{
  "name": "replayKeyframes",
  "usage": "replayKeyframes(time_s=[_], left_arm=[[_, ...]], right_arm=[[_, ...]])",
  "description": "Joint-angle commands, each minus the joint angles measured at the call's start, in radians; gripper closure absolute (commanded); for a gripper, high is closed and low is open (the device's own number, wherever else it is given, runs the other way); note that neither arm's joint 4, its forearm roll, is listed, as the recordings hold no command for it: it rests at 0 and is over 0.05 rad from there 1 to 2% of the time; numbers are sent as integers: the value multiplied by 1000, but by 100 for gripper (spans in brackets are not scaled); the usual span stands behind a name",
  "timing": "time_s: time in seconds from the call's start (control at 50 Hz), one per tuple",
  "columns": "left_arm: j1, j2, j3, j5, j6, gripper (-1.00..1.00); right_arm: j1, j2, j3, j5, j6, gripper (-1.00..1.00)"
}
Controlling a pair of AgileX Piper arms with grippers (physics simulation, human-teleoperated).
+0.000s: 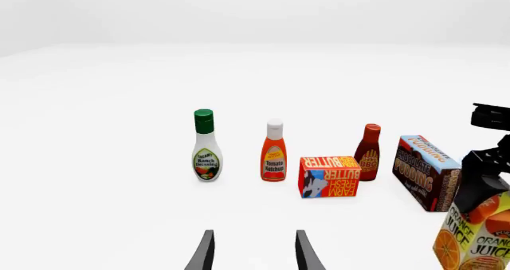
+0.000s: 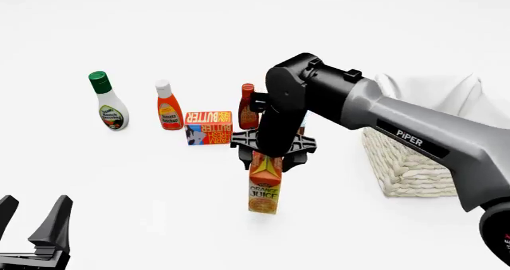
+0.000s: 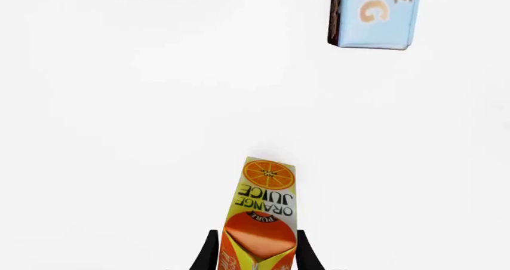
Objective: Pick the orange juice and place it in the basket.
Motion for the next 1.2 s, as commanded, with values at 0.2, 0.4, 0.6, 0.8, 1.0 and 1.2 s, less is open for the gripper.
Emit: replayKeyframes(time_s=[0.2,0.4,0.6,0.8,1.0,1.2], left_arm=[[0,-1,1,-1,0,-100],[0,-1,1,0,0,-100],[0,-1,1,-1,0,-100],[0,-1,1,0,0,-100],[0,-1,1,-1,0,-100],[0,-1,1,0,0,-100]], right_arm=[[-31,-77,-12,11,-64,100],[-57,-100,-27,11,-109,100],[-85,-117,-44,11,-160,100],[-115,-132,-58,11,-200,100],[-145,-148,-83,11,-238,100],[-162,-160,-113,11,-275,100]])
